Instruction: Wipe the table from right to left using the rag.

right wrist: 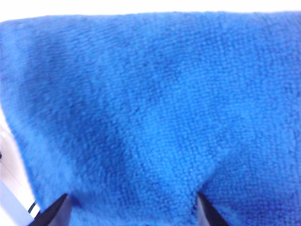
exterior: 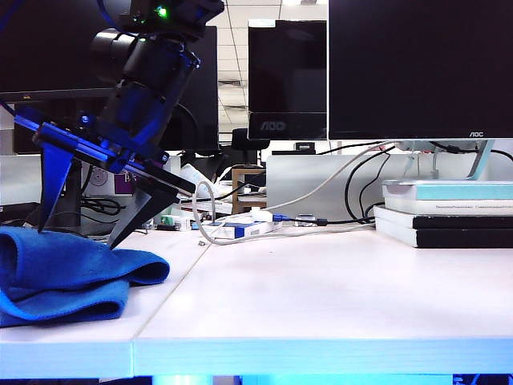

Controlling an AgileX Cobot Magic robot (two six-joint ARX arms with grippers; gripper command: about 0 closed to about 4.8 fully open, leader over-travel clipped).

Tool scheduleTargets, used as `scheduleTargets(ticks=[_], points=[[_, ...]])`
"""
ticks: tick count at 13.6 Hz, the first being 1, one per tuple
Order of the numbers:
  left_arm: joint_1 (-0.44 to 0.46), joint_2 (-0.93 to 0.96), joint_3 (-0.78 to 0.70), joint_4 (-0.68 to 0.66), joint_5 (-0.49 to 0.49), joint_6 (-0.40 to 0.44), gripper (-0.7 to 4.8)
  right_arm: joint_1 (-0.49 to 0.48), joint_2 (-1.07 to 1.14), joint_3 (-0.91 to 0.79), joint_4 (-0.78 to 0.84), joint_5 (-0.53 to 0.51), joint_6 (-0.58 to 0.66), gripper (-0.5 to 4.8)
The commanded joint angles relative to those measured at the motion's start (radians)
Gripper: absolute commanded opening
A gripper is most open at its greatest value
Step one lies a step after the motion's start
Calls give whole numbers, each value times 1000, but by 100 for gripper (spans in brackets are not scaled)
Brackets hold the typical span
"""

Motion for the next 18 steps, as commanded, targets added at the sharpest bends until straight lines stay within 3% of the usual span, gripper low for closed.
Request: scheduleTargets(ticks=[1,6,7,11,18], points=[[58,10,-144,97,100,-1,-6,3,-10,10,-21,0,-43,342],[129,132,-405,325,323,29,-5,3,-11,10,-15,4,-63,341],[129,219,-464,438,407,11,-5,6,-11,10,-11,5,-71,341],[129,417,-489,544,402,26,-5,6,-11,10,-15,6,-74,341],[122,599,-489,652,389,45,-5,8,-17,10,-18,7,-84,341]])
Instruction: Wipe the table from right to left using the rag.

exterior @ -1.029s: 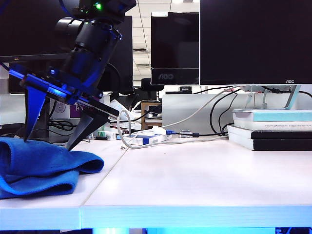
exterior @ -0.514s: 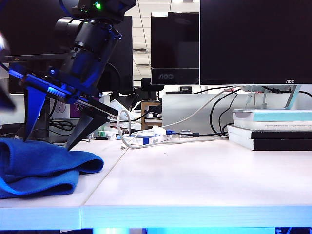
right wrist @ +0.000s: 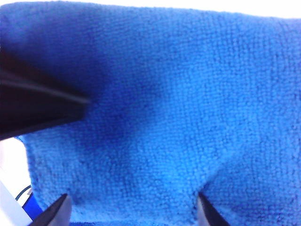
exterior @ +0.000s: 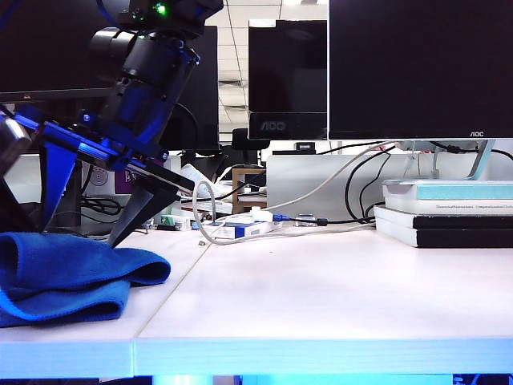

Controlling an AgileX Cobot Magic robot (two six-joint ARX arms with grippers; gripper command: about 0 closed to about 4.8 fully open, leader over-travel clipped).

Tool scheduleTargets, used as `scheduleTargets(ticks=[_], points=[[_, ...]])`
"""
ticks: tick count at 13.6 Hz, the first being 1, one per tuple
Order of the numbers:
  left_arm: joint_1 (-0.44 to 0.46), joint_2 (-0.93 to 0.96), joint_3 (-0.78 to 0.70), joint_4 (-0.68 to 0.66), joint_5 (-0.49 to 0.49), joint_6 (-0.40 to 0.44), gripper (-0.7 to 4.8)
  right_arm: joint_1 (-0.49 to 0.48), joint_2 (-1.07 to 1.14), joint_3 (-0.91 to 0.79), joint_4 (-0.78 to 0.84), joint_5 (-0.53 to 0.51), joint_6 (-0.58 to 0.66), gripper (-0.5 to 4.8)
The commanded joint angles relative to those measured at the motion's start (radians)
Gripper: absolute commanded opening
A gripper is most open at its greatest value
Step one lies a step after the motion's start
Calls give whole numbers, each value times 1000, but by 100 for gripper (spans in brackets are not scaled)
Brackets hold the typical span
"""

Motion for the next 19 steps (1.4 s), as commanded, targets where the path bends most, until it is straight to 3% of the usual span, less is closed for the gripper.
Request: scheduleTargets(ticks=[1,6,15,17,18,19], points=[[-3,53,1,27,-26,17,-5,5,-15,5,4,0,-8,341],[-5,69,1,56,-204,39,-5,4,-45,5,7,-2,-9,341],[-5,69,1,88,-238,37,-5,-1,-223,5,49,2,-12,328],[-5,66,2,90,-126,36,-5,-1,-262,5,40,39,-12,198],[-5,31,3,94,-76,7,-5,-1,-315,5,41,122,-12,2],[-5,-1,3,90,-77,0,-5,-2,-341,5,48,154,-12,-6]])
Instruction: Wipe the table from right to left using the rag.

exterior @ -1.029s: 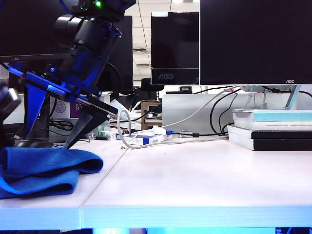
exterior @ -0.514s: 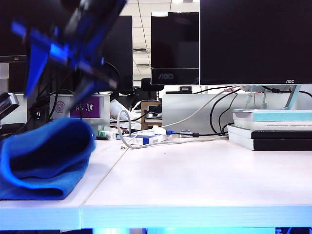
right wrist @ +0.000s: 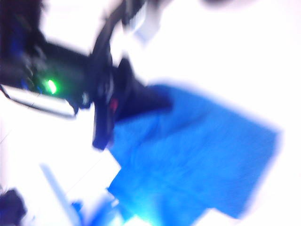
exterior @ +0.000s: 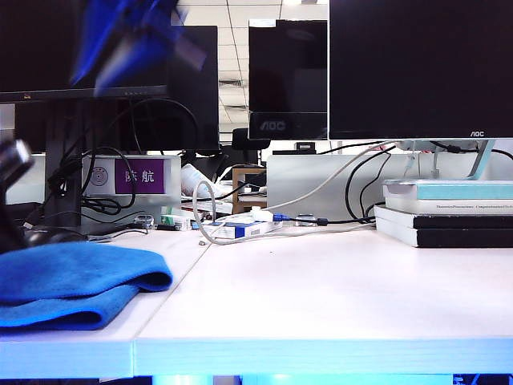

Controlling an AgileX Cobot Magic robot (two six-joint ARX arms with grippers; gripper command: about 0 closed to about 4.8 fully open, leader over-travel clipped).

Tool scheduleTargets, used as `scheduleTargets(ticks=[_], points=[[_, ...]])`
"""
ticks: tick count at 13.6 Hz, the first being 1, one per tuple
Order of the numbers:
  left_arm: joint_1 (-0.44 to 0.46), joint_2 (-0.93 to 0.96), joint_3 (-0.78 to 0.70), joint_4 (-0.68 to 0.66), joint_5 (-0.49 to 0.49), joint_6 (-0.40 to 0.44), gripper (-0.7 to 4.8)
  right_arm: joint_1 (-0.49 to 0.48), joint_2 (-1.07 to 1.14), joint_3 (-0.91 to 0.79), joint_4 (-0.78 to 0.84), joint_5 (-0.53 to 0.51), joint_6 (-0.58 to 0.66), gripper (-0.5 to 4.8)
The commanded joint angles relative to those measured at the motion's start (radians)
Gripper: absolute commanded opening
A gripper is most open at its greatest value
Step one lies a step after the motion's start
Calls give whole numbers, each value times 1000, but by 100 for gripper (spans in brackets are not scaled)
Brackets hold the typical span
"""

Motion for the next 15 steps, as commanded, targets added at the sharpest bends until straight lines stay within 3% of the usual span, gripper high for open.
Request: scheduleTargets(ticks=[1,8,10,11,13,15], points=[[1,-105,2,11,28,-41,-5,-1,-89,6,31,113,-5,-6],[1,-478,3,67,-7,-148,-5,-3,-296,6,96,336,-24,-6],[1,-632,8,152,-109,-194,-5,-2,-393,6,100,400,-87,-6],[1,-709,22,196,-245,-197,-5,-1,-456,6,100,441,-114,-6],[-21,-805,56,252,-391,-196,-5,19,-589,5,80,568,-200,-6],[-25,-887,85,226,-398,-214,-5,48,-663,3,51,597,-247,-5]])
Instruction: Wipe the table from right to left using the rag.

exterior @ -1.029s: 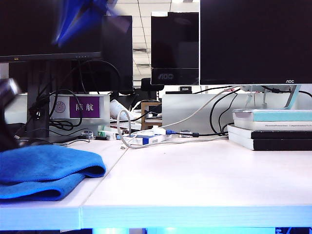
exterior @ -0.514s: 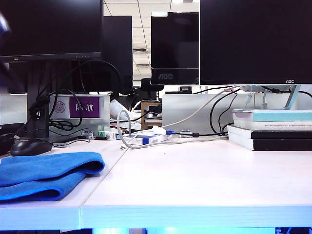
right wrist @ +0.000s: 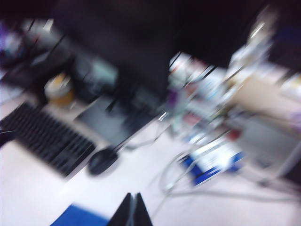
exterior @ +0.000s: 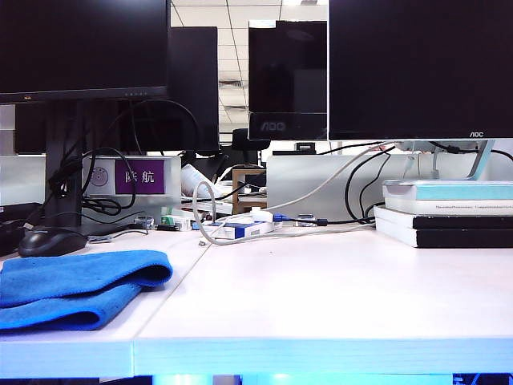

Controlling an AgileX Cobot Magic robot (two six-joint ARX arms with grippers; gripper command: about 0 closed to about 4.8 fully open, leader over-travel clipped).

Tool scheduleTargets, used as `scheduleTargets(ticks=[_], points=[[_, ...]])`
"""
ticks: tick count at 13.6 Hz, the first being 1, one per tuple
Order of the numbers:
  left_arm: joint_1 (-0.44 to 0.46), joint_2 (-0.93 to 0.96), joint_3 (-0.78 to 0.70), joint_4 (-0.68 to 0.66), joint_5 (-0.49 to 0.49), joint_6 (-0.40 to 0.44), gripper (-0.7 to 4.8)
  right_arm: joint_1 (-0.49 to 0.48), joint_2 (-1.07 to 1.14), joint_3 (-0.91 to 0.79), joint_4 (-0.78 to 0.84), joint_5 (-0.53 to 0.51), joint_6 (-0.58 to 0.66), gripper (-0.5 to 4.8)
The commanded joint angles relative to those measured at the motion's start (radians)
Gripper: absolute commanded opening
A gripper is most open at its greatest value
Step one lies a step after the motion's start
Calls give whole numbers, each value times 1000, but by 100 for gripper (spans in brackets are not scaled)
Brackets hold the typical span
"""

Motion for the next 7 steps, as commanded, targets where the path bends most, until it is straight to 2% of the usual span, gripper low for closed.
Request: scheduleTargets(ticks=[1,3,5,6,7], points=[[-16,-130,36,-20,-31,-56,-5,33,-97,-1,-42,50,-90,-6],[-34,-258,41,-53,-85,-72,-5,33,-138,-19,-56,51,-106,-6],[-33,-431,47,-235,-82,-52,-5,33,-209,-141,-22,48,-106,-5],[-33,-505,47,-343,-83,6,-5,33,-251,-251,16,28,-105,-5],[-33,-543,47,-396,-85,10,-5,34,-288,-344,59,21,-104,-5]])
